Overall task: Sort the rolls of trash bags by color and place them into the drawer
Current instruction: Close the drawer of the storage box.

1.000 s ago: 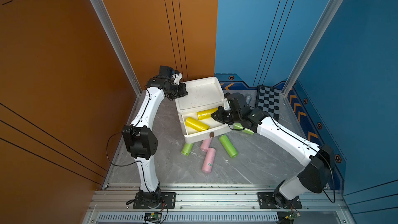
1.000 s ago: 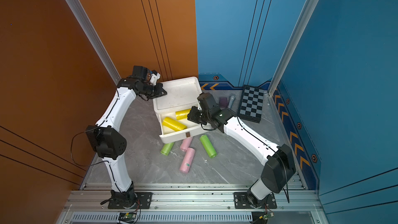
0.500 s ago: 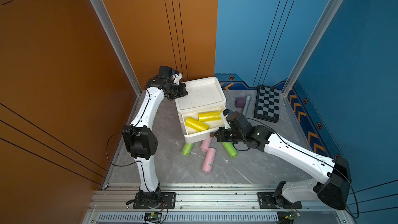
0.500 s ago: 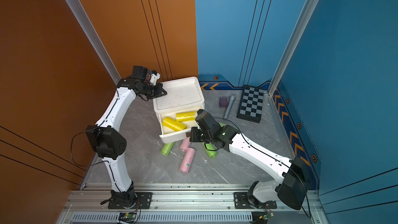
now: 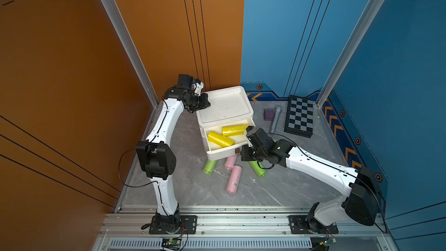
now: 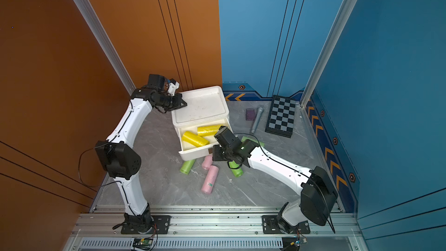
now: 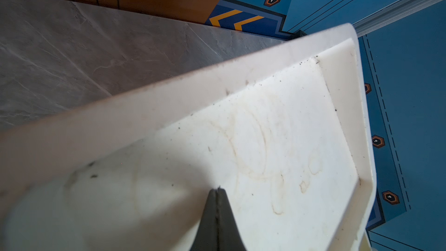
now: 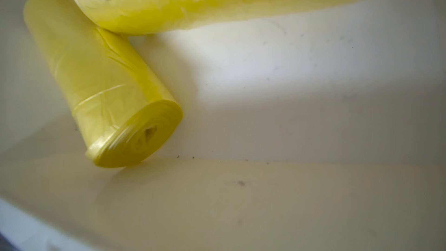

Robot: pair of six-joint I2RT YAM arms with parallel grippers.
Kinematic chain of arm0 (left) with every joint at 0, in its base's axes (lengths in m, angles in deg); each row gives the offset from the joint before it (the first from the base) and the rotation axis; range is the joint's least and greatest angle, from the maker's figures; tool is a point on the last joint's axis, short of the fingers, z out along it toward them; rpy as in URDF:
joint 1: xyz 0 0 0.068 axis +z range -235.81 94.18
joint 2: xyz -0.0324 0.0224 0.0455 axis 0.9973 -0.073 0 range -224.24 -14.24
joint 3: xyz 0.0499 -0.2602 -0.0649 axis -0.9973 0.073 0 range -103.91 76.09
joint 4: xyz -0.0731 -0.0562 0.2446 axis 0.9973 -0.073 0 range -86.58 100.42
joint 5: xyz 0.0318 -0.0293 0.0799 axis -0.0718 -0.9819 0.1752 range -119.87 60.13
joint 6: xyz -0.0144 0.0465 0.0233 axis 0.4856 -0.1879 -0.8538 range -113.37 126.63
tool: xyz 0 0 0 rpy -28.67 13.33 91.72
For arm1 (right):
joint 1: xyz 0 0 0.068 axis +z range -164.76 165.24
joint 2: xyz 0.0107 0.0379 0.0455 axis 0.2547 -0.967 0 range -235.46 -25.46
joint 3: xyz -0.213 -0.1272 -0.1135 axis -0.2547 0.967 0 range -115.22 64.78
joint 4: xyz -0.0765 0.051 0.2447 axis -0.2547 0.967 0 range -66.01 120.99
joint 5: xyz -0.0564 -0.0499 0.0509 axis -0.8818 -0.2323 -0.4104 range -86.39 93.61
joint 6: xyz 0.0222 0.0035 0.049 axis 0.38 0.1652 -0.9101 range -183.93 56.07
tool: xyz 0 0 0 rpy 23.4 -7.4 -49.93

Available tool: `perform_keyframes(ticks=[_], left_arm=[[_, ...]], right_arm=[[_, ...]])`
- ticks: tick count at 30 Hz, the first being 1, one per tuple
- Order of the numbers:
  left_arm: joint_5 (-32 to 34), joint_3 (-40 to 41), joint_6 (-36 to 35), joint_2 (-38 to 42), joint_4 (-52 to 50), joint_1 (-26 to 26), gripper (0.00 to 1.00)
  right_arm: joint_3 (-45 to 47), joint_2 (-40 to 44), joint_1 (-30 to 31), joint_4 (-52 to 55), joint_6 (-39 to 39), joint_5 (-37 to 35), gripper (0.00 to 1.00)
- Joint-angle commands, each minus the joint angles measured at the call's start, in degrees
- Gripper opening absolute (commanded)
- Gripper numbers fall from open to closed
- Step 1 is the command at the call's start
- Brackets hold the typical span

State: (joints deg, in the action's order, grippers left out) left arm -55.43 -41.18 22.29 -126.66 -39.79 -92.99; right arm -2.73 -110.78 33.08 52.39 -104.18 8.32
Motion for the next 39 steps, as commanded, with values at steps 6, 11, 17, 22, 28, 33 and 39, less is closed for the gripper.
perform_keyframes(ticks=[6,11,17,22,28,33,39], left_arm=[[6.73,6.13,-1.42,-4.43,-13.81,-0.03,0.00],[7.07,7.21,-1.59,-3.91,-13.79,-0.03,0.00],[7.22,7.24,-1.68,-3.76,-13.81,0.30,0.00],[7.17,6.92,-1.77,-3.86,-13.77,0.67,0.00],[7.81,5.70,-2.03,-4.51,-13.81,1.61,0.00],[10.66,-0.70,-1.86,-5.63,-13.83,3.34,0.00],[16.12,-11.40,-2.73,-8.10,-13.82,4.55,0.00]], right_arm=[[-6.11,-4.51,-3.91,-4.82,1.41,-1.26,0.00],[-9.47,-7.58,-5.34,-6.23,2.01,-0.54,0.00],[-14.55,-11.32,-6.59,-6.76,2.56,0.88,0.00],[-16.47,-11.37,-6.70,-6.77,2.31,2.05,0.00],[-11.38,-5.39,-7.23,-6.71,1.51,2.91,0.00],[-4.19,1.42,-10.13,-8.38,-1.32,2.90,0.00],[2.64,6.69,-11.63,-14.62,-6.28,4.20,0.00]])
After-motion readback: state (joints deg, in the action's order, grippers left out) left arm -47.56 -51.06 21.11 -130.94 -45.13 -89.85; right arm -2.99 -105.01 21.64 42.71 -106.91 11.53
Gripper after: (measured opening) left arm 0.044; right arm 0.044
